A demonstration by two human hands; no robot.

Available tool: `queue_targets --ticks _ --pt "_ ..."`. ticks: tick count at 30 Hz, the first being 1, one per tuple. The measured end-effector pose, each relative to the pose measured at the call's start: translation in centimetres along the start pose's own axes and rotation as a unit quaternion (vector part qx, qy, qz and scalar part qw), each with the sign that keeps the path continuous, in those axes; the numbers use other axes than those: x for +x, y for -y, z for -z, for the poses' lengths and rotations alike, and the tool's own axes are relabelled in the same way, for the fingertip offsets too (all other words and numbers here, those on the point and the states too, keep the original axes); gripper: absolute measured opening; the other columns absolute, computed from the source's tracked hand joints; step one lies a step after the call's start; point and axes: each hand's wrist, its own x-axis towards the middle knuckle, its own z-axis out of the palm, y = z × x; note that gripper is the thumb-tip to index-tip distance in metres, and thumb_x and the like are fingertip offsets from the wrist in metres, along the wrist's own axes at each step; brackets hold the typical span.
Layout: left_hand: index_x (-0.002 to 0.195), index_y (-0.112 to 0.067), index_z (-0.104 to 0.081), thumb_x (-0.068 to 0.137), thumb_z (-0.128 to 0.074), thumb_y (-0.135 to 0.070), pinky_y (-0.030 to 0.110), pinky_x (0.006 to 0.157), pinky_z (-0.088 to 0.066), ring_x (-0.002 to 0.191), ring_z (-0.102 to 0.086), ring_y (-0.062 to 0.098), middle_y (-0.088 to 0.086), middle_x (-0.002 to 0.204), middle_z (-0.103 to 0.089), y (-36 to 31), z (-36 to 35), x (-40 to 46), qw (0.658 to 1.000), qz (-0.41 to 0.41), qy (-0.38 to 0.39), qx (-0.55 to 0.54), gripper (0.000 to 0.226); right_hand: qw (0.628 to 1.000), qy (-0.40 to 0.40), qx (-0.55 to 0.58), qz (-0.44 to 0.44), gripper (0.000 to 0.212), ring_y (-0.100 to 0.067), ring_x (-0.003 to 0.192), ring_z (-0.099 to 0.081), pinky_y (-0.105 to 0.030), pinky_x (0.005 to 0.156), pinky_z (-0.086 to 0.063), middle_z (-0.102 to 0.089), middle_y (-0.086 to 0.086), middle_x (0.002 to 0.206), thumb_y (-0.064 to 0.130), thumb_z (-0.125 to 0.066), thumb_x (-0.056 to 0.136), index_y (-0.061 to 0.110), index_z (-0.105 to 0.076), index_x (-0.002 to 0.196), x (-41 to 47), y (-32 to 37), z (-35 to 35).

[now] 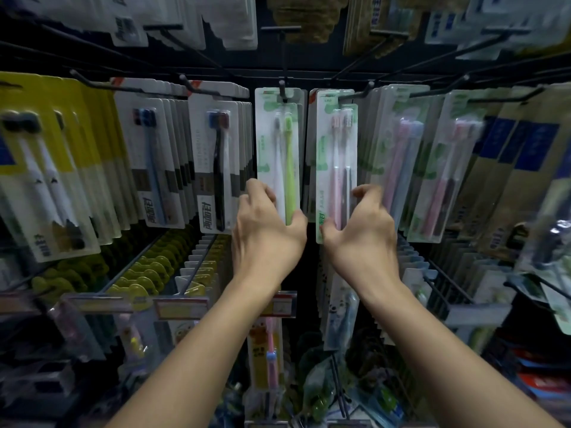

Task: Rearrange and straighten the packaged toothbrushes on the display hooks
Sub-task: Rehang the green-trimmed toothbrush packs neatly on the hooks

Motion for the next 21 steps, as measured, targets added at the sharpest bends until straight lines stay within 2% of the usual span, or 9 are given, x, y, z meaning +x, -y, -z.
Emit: queue_targets --ticks 5,8,10,14,18,21 --pt "0.107 -0.025 -0.037 0.093 -0.07 -0.042 0.037 0.069 -0.043 0.08 -0.054 0.022 -0.006 0.092 -0.047 0.6 -0.4 -0.4 0.999 -0.014 -0.024 0.019 0.039 1.0 -0.009 -0.003 -0.005 0.051 -0.03 0.094 -0.065 -0.035 0.072 -0.047 -0.061 -0.008 0.115 0.032 -0.072 0.094 0.016 -0.043 0.133 0.2 -0.8 -0.4" --pt "0.107 -0.025 -0.038 0.091 -0.071 -0.041 0.039 0.069 -0.049 0.079 -0.055 0.022 -0.005 0.093 -0.048 1.0 -0.4 -0.2 0.999 -0.017 -0.033 0.022 0.04 1.0 -0.007 -0.011 -0.009 0.049 -0.025 0.086 -0.06 -0.034 0.07 -0.045 -0.056 -0.002 0.102 0.032 -0.072 0.094 0.015 -0.043 0.13 0.5 -0.9 -0.8" --pt "0.107 -0.025 -0.038 0.091 -0.072 -0.04 0.038 0.069 -0.047 0.079 -0.055 0.021 -0.004 0.093 -0.049 1.2 -0.5 -0.1 0.999 -0.013 -0.035 0.019 0.04 1.0 -0.004 -0.012 -0.017 0.047 -0.025 0.087 -0.059 -0.033 0.07 -0.044 -0.052 0.001 0.098 0.031 -0.072 0.094 0.016 -0.043 0.128 0.7 -0.9 -0.9" --pt "0.108 -0.023 -0.039 0.091 -0.073 -0.038 0.032 0.069 -0.039 0.079 -0.051 0.017 -0.004 0.096 -0.049 1.0 -0.7 -0.3 0.999 -0.014 -0.036 0.006 0.041 1.0 -0.006 0.009 -0.012 0.05 -0.03 0.098 -0.065 -0.033 0.076 -0.046 -0.059 -0.004 0.106 0.031 -0.073 0.093 0.013 -0.045 0.13 0.5 -0.8 -1.2" --pt "0.109 -0.022 -0.04 0.092 -0.073 -0.037 0.034 0.071 -0.043 0.081 -0.052 0.019 -0.003 0.098 -0.05 1.0 -0.8 -0.5 0.999 -0.021 -0.038 -0.001 0.04 0.999 -0.013 0.029 -0.004 0.053 -0.029 0.102 -0.065 -0.031 0.079 -0.044 -0.062 -0.008 0.116 0.032 -0.074 0.093 0.012 -0.044 0.133 0.2 -0.6 -1.3" --pt "0.108 -0.022 -0.04 0.091 -0.074 -0.036 0.034 0.071 -0.043 0.081 -0.052 0.019 -0.003 0.098 -0.049 0.9 -0.6 -0.6 0.999 -0.016 -0.038 -0.003 0.04 0.999 -0.016 0.029 0.006 0.052 -0.03 0.1 -0.065 -0.031 0.078 -0.044 -0.062 -0.008 0.114 0.031 -0.074 0.093 0.012 -0.044 0.132 0.0 -0.8 -1.4"
